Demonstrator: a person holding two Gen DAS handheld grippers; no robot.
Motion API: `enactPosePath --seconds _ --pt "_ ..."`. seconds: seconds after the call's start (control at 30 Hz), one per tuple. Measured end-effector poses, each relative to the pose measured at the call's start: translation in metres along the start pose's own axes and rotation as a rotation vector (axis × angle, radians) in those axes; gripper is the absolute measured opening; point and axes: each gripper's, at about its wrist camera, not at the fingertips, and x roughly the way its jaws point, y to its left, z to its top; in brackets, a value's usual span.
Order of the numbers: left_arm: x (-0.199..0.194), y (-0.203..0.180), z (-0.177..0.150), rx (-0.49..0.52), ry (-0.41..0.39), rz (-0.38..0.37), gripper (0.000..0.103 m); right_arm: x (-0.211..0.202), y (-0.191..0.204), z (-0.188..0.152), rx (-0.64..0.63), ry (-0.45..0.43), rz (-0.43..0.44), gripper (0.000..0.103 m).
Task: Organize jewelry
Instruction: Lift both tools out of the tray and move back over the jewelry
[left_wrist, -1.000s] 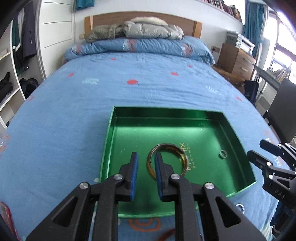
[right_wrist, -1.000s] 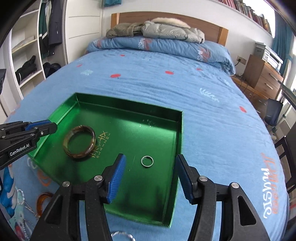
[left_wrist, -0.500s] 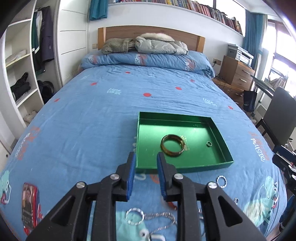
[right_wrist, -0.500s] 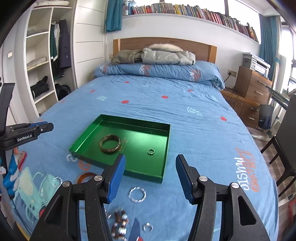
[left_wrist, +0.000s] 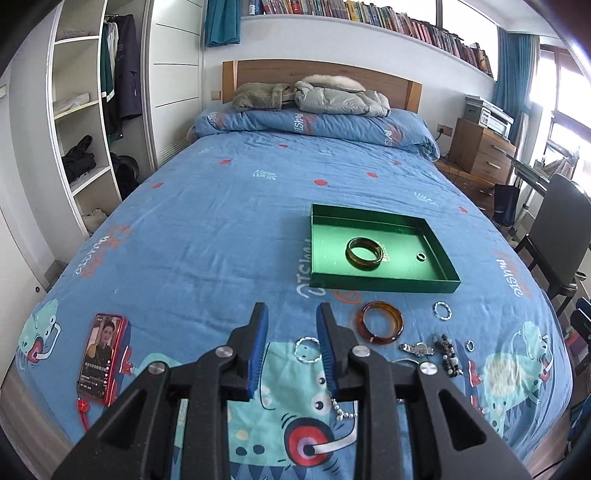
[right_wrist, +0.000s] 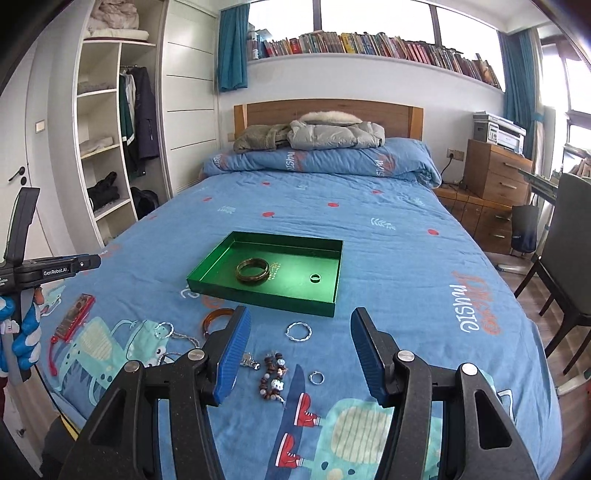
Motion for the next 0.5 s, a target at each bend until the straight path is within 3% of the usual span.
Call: enactPosePath --seconds 0.33,0.5 --pt "-0.031 -0.001 -0.045 0.012 0.019 -0.003 0.026 -0.037 -0.001 -0.031 0.037 -0.032 0.021 0.056" --pt "-0.027 0.0 -0.061 0.008 0.046 -0.012 0.026 -0.044 -0.004 -0.04 0.058 -0.042 0.018 0.055"
